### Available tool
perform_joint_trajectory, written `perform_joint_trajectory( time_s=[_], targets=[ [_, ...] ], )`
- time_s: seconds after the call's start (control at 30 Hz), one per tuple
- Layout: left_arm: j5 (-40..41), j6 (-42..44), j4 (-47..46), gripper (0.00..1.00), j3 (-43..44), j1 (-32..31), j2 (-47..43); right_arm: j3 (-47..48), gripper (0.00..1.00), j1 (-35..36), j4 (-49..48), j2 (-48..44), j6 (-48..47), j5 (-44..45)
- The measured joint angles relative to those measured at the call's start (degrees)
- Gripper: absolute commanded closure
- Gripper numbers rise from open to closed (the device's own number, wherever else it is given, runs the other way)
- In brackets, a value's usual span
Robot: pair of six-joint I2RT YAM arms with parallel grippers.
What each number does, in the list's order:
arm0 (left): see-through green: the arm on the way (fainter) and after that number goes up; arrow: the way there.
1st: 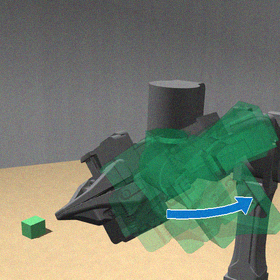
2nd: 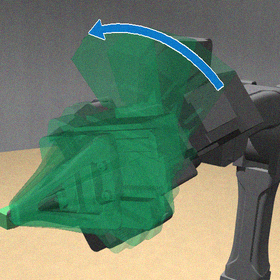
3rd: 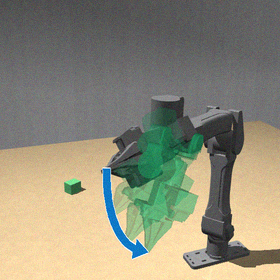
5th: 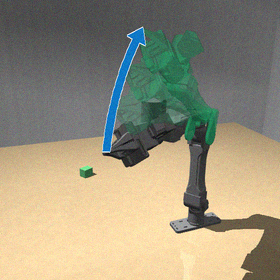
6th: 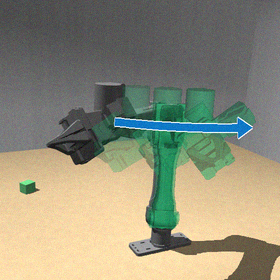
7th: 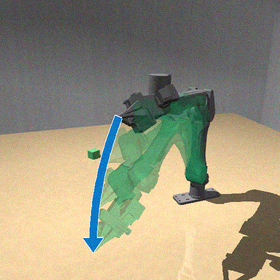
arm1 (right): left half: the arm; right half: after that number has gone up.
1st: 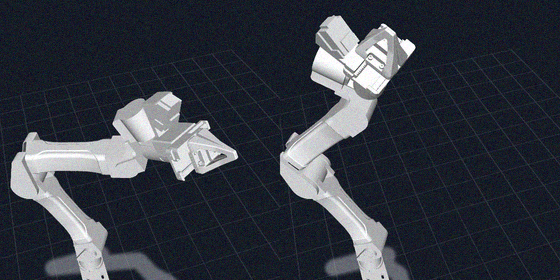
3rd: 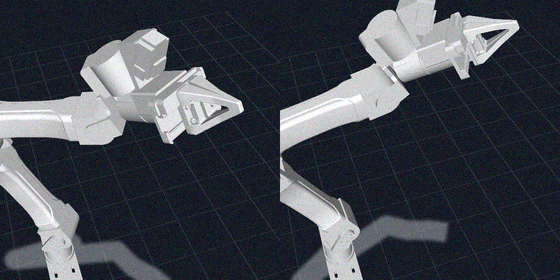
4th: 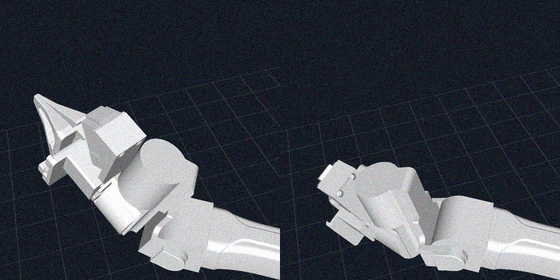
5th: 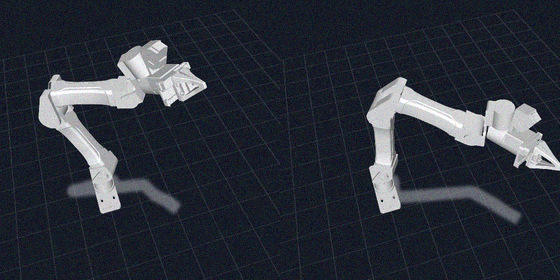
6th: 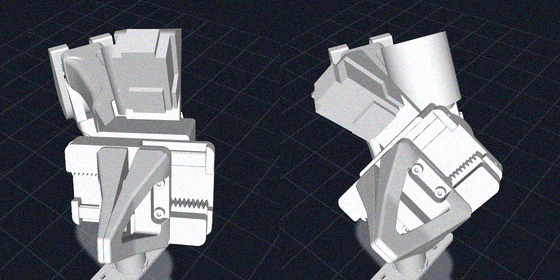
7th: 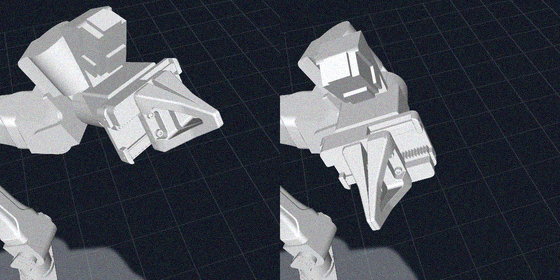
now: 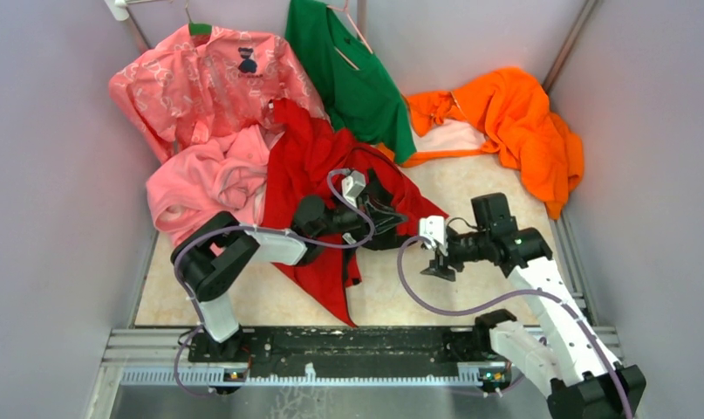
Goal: Zip up the jacket
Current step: Adjust the zipper on the jacket.
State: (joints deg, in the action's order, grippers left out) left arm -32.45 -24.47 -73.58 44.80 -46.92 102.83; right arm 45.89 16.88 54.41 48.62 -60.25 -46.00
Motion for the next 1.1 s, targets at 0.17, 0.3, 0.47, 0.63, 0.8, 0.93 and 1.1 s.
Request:
perform_joint_trajectory(
  time_s=[0.17, 0.3, 0.47, 0.63, 0.8, 0.93, 1.1],
  targets=[
    [1.01, -4.22, -4.35, 1.0, -2.54, 0.2, 0.0, 0.37, 0.36, -3.48, -1.7, 0.02, 5.53, -3.82],
    [2.58, -8.57, -7.34, 1.0, -4.48, 0.2, 0.0, 1.05, 0.23, -7.69, -4.66, 0.66, 12.41, -8.9],
    [4.74, -14.86, -10.93, 1.0, -5.18, 0.2, 0.11, 1.09, 0.12, -14.75, -10.99, 0.79, 21.7, -16.57],
    [6.64, -22.49, -13.25, 1.0, -5.18, 0.2, 2.73, -1.05, 0.08, -15.93, -18.43, 0.74, 30.71, -20.44],
    [8.66, -27.65, -13.22, 1.0, -5.18, -0.42, 6.19, -4.13, 0.08, -15.93, -23.67, 1.36, 38.32, -21.57],
    [9.84, -29.88, -13.25, 1.0, -4.81, -1.42, 6.95, -4.72, 0.08, -15.96, -26.67, 2.75, 41.92, -21.31],
    [10.91, -31.32, -13.27, 1.0, -3.34, -2.36, 8.09, -5.49, 0.09, -15.96, -29.62, 4.17, 44.72, -19.76]
  ],
)
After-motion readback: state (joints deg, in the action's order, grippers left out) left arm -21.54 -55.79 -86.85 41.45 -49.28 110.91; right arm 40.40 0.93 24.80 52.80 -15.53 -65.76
